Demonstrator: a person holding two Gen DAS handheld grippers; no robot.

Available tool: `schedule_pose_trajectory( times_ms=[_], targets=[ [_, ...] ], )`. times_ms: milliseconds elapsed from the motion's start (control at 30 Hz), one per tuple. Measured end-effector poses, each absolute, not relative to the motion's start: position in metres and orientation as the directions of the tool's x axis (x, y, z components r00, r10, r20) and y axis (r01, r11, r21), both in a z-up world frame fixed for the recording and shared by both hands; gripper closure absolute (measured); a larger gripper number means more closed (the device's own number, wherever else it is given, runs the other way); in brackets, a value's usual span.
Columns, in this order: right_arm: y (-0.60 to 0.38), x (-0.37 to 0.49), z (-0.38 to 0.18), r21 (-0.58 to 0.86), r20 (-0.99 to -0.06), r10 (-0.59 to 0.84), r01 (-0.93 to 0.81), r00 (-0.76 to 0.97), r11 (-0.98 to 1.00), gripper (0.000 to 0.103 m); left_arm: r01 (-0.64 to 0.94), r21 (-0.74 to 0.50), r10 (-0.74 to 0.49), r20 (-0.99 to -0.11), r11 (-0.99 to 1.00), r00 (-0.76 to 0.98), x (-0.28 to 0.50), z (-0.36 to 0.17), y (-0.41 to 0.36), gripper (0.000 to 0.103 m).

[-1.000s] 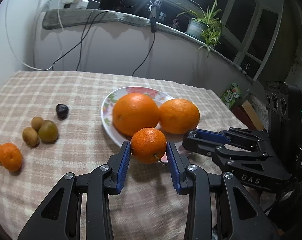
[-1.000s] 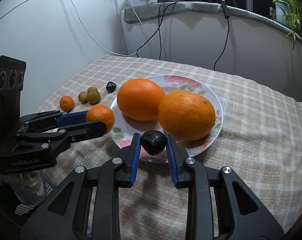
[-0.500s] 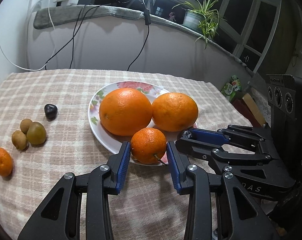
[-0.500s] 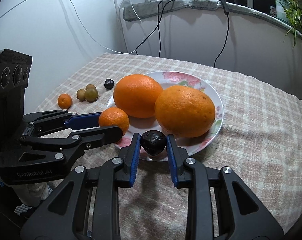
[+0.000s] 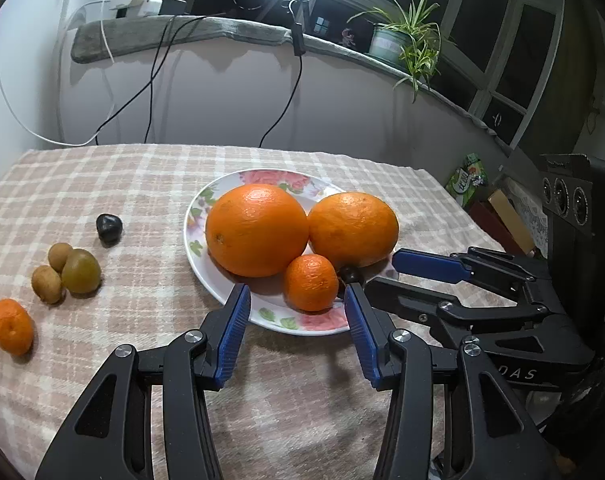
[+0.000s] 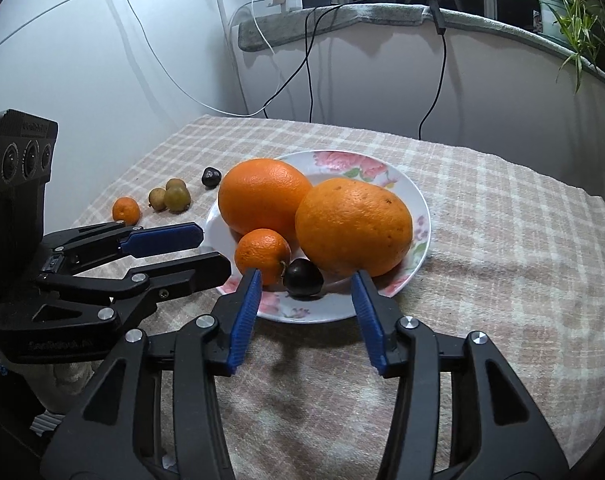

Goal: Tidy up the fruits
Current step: 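Carry the plum and mandarin onto the white plate and open both grippers, then move both tools back from the plate toward the remaining fruit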

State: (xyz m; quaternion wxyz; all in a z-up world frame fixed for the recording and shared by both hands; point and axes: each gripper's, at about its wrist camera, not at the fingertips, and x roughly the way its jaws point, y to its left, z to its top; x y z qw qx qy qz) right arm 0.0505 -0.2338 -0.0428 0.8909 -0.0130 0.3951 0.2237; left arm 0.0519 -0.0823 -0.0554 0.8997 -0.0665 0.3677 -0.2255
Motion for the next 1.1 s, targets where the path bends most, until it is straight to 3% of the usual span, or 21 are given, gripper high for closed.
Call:
schedule_pose_trajectory(
  times_ms=[233, 400, 433, 567, 1100],
  targets=[
    [-0.235, 0.049, -0.039, 0.151, -0.706, 0.389, -0.411, 0.592, 0.899, 0.052, 0.343, -0.279, -0.441, -0.628, 0.897, 0.641, 0.047, -0.054, -0.075, 0.055],
    [-0.229, 0.049, -0.032, 0.147, -0.693, 0.403, -0.43, 0.597, 0.891, 0.042, 0.319, -0.271, -0.418, -0.62, 0.908, 0.664, 0.043, -0.051, -0.063, 0.055],
    [-0.226, 0.05, -0.031, 0.145, -0.692, 0.406, -0.436, 0.597, 0.888, 0.041, 0.313, -0.27, -0.413, -0.619, 0.911, 0.668, 0.042, -0.051, -0.06, 0.05],
    [-0.216, 0.051, -0.026, 0.131, -0.687, 0.41, -0.453, 0.6, 0.882, 0.024, 0.281, -0.26, -0.383, -0.613, 0.924, 0.691, 0.039, -0.049, -0.045, 0.044],
    [-0.159, 0.066, -0.018, 0.134, -0.682, 0.488, -0.563, 0.545, 0.816, 0.023, 0.104, -0.21, -0.213, -0.615, 0.972, 0.759, 0.027, -0.05, 0.037, 0.044]
  ],
)
